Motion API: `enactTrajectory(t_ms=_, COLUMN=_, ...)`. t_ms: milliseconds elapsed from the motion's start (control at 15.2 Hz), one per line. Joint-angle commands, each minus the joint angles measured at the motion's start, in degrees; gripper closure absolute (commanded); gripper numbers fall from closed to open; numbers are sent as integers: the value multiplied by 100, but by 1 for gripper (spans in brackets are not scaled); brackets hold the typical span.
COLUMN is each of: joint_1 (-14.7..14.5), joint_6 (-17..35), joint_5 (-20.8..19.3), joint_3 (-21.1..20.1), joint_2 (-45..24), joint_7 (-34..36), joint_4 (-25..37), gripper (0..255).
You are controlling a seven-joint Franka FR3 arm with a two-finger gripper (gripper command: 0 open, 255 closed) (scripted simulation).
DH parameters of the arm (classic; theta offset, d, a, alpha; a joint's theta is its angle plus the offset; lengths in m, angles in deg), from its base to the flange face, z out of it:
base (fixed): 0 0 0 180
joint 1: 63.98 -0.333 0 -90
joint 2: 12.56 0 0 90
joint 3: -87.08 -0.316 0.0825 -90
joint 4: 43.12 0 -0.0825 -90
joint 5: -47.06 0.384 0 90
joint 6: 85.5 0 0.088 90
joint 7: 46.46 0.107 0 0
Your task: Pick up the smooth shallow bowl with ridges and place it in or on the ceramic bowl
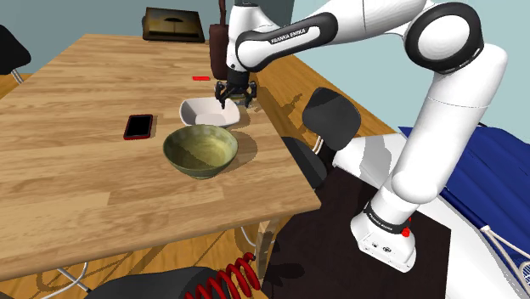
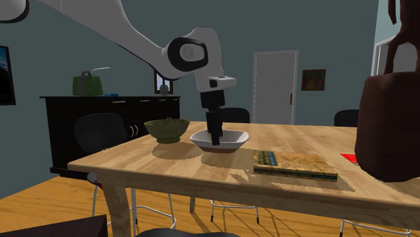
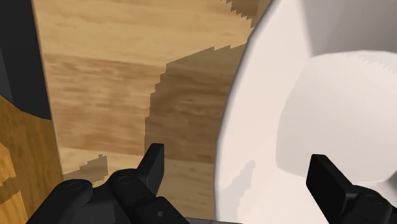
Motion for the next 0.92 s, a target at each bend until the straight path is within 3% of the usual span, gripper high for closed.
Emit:
enactTrajectory(t_ms=0, joint_1=-3, joint_6=56, joint_5=-12, joint_3=1, joint_2=-26, joint_7=13, joint_4=-29, gripper=0)
enactTrajectory(t_ms=396, joint_1=-3, joint_6=56, joint_5=-12, joint_3=1, joint_2=-26, joint_7=13, joint_4=-28, gripper=0)
enactTrajectory(t_ms=462, joint_1=-3, joint_6=56, joint_5=-12, joint_3=1, joint_2=-26, joint_7=13, joint_4=-28, gripper=255)
enactTrajectory(t_ms=858, joint_1=-4, joint_6=56, joint_5=-12, joint_3=1, joint_2=-25, joint_7=14, joint_4=-30, gripper=255)
